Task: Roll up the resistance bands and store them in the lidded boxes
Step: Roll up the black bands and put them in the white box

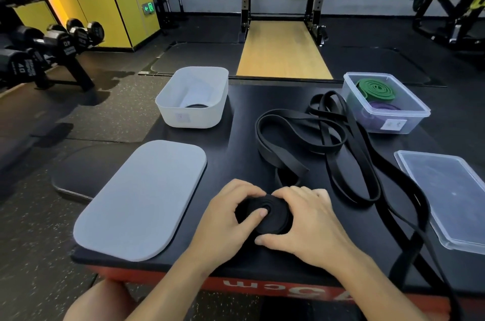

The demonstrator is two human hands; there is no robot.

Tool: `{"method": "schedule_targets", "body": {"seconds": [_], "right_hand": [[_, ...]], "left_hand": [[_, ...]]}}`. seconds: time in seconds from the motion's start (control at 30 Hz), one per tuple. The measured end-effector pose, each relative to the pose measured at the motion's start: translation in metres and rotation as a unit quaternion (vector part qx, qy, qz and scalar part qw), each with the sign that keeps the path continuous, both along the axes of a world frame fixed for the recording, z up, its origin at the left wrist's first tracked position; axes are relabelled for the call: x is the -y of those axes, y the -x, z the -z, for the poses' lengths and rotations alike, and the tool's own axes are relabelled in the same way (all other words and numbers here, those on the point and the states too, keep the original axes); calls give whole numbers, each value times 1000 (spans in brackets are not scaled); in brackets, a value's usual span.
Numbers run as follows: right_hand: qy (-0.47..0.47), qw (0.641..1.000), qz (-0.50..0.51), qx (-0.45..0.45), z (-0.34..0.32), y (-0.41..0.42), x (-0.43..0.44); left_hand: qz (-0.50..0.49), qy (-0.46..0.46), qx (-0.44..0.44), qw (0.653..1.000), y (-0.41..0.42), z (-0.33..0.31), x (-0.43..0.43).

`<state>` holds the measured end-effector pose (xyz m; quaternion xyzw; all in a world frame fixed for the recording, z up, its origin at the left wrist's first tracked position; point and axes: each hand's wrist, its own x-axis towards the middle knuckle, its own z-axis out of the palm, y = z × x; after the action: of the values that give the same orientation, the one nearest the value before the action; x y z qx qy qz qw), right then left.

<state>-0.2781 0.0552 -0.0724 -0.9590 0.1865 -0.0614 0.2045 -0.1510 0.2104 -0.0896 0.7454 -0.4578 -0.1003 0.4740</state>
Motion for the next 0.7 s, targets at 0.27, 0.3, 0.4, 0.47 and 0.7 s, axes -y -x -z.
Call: {"method": "schedule_targets", "body": {"seconds": [0.27, 0.3, 0.4, 0.47, 0.7], "right_hand": [[105, 993, 50, 18, 10, 0, -8], [94, 994, 49, 16, 10, 1, -7], [63, 998, 26, -10, 5, 11, 1], [54, 998, -1, -25, 2, 17, 7], [-5, 999, -41, -23, -1, 10, 15]], "left_hand": [[-53, -28, 23, 998, -1, 9, 5], [-50, -27, 18, 998, -2, 8, 4], [-46, -28, 7, 999, -2, 7, 3], [-42, -34, 8, 999, -4, 6, 3], [-24, -18, -30, 999, -5, 5, 4]]}}
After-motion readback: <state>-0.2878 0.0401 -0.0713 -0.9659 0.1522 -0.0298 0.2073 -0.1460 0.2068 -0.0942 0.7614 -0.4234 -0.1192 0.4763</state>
